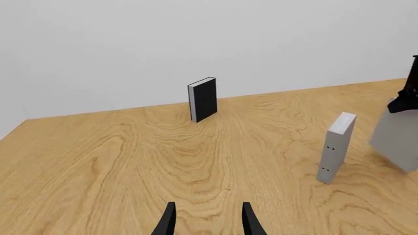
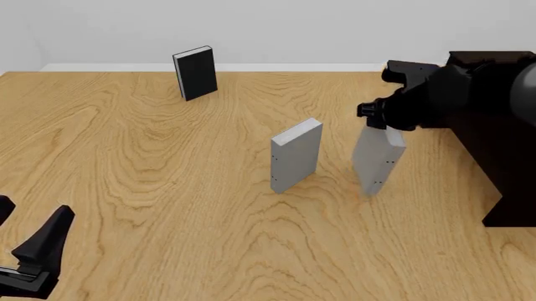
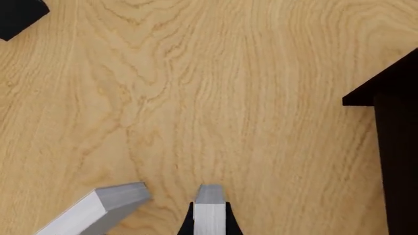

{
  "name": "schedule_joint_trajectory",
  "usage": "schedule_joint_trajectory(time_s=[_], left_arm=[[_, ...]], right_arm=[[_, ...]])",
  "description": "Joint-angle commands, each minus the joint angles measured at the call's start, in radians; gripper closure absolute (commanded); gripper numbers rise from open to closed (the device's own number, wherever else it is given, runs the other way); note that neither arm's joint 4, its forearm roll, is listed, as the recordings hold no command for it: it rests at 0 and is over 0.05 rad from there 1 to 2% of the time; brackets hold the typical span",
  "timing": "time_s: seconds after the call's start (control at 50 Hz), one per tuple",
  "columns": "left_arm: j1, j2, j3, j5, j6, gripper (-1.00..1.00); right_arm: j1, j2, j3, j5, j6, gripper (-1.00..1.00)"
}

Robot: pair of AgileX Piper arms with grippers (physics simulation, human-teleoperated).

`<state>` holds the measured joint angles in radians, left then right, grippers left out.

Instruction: Pick up the book on the right and place it on the cabinet shelf.

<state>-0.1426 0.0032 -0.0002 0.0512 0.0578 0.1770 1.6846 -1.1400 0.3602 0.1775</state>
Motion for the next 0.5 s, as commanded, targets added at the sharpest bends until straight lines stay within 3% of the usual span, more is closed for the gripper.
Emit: schedule_joint_trajectory(time_s=[0.02,0.22,0.26,0.3,0.32,0.36,0.38,0.42,0.46,0.5], left_arm=[[-0.005,-0.001,0.000,-0.001,0.000,-1.00],[-0.004,0.000,0.000,-0.008,-0.002,-1.00],[-0.005,0.000,0.000,-0.009,-0.001,-1.00],[-0.005,0.000,0.000,-0.009,-0.001,-1.00],[-0.006,0.000,0.000,-0.010,-0.001,-1.00],[-0.006,0.001,0.000,-0.011,0.000,-1.00],[-0.006,0.001,0.000,-0.012,-0.001,-1.00],[-0.005,0.002,0.000,-0.014,-0.002,-1.00],[-0.005,0.003,0.000,-0.017,-0.001,-1.00],[-0.004,0.004,0.000,-0.020,-0.002,-1.00]], right_arm=[[0.026,-0.031,-0.055,0.035,-0.051,1.00],[0.080,-0.061,-0.113,0.060,-0.110,1.00],[0.083,-0.070,-0.126,0.059,-0.194,1.00],[0.076,-0.084,-0.131,0.054,-0.166,1.00],[0.065,-0.090,-0.135,0.053,-0.172,1.00],[0.118,-0.115,-0.146,0.034,-0.226,1.00],[0.089,-0.127,-0.150,0.034,-0.194,1.00],[0.100,-0.151,-0.153,0.016,-0.195,1.00],[0.110,-0.153,-0.161,0.019,-0.238,1.00],[0.102,-0.168,-0.170,0.019,-0.217,1.00]])
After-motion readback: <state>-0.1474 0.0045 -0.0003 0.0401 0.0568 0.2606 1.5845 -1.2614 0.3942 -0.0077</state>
